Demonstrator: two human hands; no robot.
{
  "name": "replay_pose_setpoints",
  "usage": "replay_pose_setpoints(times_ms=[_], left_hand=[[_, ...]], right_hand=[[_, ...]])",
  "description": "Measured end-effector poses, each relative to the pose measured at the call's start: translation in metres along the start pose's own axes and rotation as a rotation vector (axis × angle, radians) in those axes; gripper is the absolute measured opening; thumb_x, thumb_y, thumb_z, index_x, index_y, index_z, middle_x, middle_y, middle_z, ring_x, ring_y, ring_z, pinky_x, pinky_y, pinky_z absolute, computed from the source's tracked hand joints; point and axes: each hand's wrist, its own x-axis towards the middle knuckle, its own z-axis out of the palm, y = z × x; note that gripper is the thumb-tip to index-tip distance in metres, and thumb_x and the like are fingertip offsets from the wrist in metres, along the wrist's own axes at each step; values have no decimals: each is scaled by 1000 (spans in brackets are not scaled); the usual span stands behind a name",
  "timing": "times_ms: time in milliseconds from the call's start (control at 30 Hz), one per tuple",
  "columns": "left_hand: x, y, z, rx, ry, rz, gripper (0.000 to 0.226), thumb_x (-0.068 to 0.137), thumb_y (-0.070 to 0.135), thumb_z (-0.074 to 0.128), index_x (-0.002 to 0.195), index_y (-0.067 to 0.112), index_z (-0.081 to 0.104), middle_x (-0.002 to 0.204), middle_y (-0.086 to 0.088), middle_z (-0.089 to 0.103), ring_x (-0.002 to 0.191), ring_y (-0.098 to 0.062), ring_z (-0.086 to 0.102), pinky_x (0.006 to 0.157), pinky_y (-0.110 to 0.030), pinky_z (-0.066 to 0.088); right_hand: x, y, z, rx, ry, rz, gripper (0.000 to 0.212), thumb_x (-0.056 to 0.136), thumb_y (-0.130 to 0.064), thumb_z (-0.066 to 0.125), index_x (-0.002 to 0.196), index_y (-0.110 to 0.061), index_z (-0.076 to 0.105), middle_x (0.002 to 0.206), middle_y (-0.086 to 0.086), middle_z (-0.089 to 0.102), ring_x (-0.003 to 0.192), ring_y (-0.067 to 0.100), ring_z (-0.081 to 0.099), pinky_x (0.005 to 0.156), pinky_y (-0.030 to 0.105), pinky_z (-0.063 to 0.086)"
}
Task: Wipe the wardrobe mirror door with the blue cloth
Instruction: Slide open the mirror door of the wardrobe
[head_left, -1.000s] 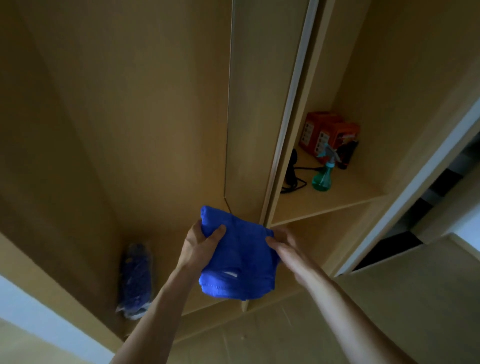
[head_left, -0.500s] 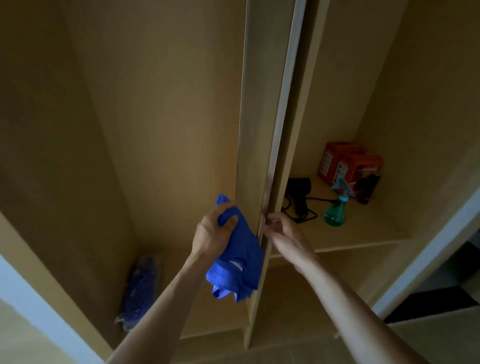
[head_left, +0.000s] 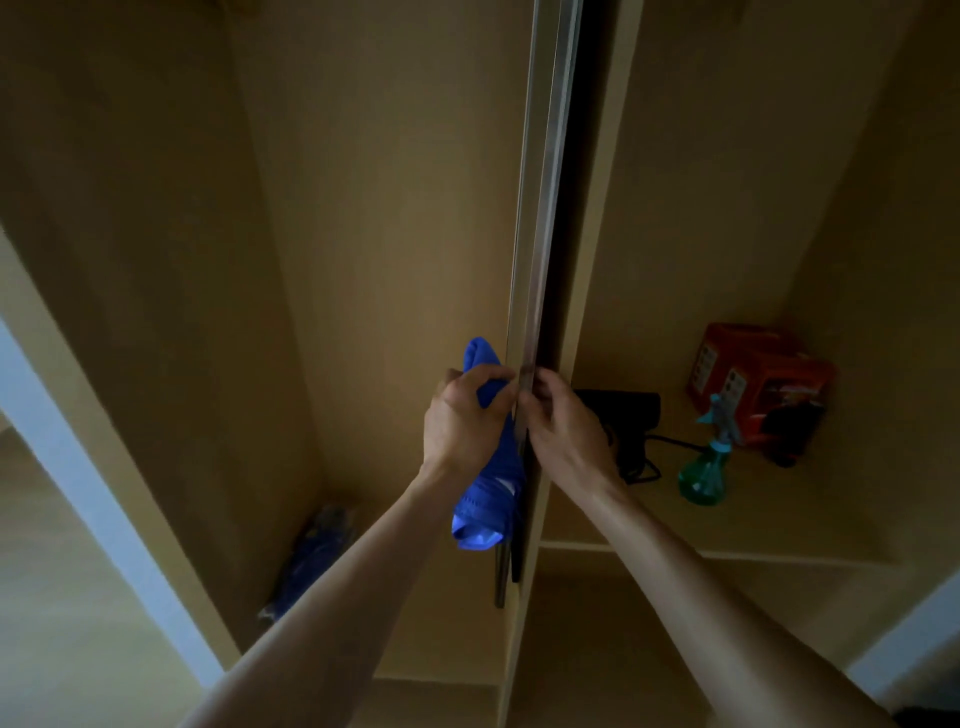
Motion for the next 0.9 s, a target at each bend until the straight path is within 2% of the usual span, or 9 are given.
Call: replay_pose_setpoints(times_ms=[67,167,233,333,433,533,800,900], left_hand=[[4,9,-2,9,16,13,24,98,40,63,120,34,70,108,1,56,91,-15,60,79,-24,45],[10,20,-3,68,15,25,24,98,40,62,120,33,70,108,0,58,91,-17,61,80,-26,47],[10,25,-2,81,26,20,23,98,39,62,119,32,70,108,-1,59,92,-19,63,82,-29,51],[9,30,1,73,40,13,19,98,38,63,115,32,70,106,-1,59,91,-21,63,83,-34,54],[7,33,1,85,39,14,16,97,41,63,109,32,69,102,0,58,87,-19,61,78,-32,49],[5,31,-3,101,31,26,15,97,43,63,104,31,68,98,1,57,84,-18,58,73,-28,42],[-22,30,-15,100,12,83,16,98,44,62,105,31,69,96,3,57,86,-18,59,71,-27,44],[-36,30,-22,85,1,115,14,98,43,62,104,31,68,94,7,54,85,-14,57,66,-19,41]], right_hand=[[8,-7,-3,-2,19,-12,35,105,-42,41,137,-31,50,116,-17,61,98,0,57,71,15,41],[17,-8,-4,-39,56,2,29,105,-38,41,128,-27,55,99,-19,58,79,-5,51,61,10,34],[20,-6,-5,-60,55,10,25,105,-37,44,124,-26,57,92,-22,56,75,-8,51,58,9,33],[23,-6,-11,-81,38,8,22,104,-37,47,119,-27,59,92,-20,59,82,1,58,61,14,39],[23,-7,-17,-50,2,24,19,102,-37,50,114,-27,61,100,-13,65,94,10,65,74,31,56],[16,-9,-17,-12,-8,34,18,101,-36,53,112,-25,62,101,-9,66,94,13,66,82,44,60],[-15,-18,-20,11,2,30,18,101,-39,54,112,-27,62,98,-14,65,89,8,67,80,43,61],[-30,-22,-23,4,-4,24,18,100,-42,55,111,-29,61,99,-13,64,87,7,67,76,42,62]])
